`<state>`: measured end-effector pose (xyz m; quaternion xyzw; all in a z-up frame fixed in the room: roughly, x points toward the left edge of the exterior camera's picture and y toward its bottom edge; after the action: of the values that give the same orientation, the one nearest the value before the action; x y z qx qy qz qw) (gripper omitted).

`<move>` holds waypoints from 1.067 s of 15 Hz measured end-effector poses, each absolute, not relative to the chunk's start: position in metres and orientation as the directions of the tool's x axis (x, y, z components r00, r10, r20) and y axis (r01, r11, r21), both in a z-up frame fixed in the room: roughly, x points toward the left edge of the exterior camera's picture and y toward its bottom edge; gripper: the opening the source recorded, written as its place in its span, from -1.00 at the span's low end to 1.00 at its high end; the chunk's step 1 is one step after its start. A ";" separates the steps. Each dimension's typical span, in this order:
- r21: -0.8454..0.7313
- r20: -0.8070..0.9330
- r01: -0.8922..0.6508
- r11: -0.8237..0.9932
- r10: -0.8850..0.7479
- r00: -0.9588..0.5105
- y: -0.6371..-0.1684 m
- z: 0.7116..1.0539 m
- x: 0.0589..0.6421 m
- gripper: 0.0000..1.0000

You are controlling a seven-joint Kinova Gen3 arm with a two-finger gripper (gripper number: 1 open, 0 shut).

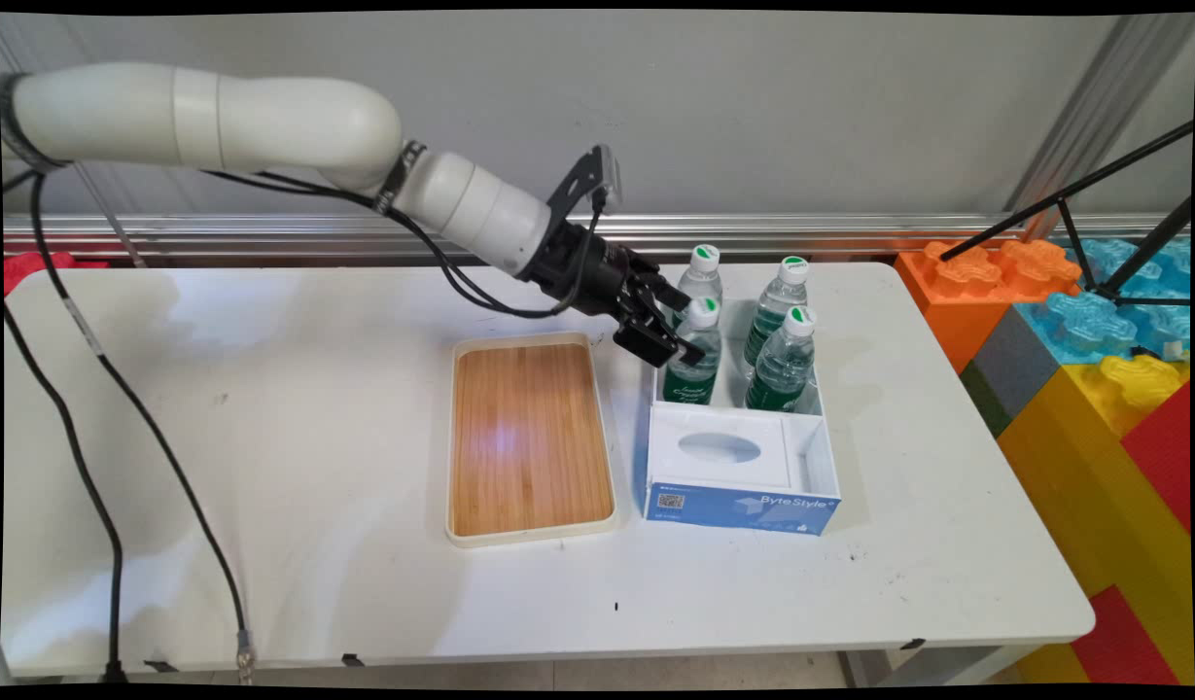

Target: Pick up the green bottle from the white box

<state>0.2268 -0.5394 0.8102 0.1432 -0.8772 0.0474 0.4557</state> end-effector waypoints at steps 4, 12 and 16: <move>0.043 0.800 -0.291 0.956 -0.208 -0.563 -0.536 0.840 0.237 1.00; 0.001 0.791 -0.275 0.961 -0.169 -0.588 -0.541 0.878 0.255 1.00; -0.049 0.794 -0.250 0.967 -0.114 -0.597 -0.556 0.891 0.254 1.00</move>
<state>0.2543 -0.5564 0.8908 0.1020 -0.8902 0.0779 0.4371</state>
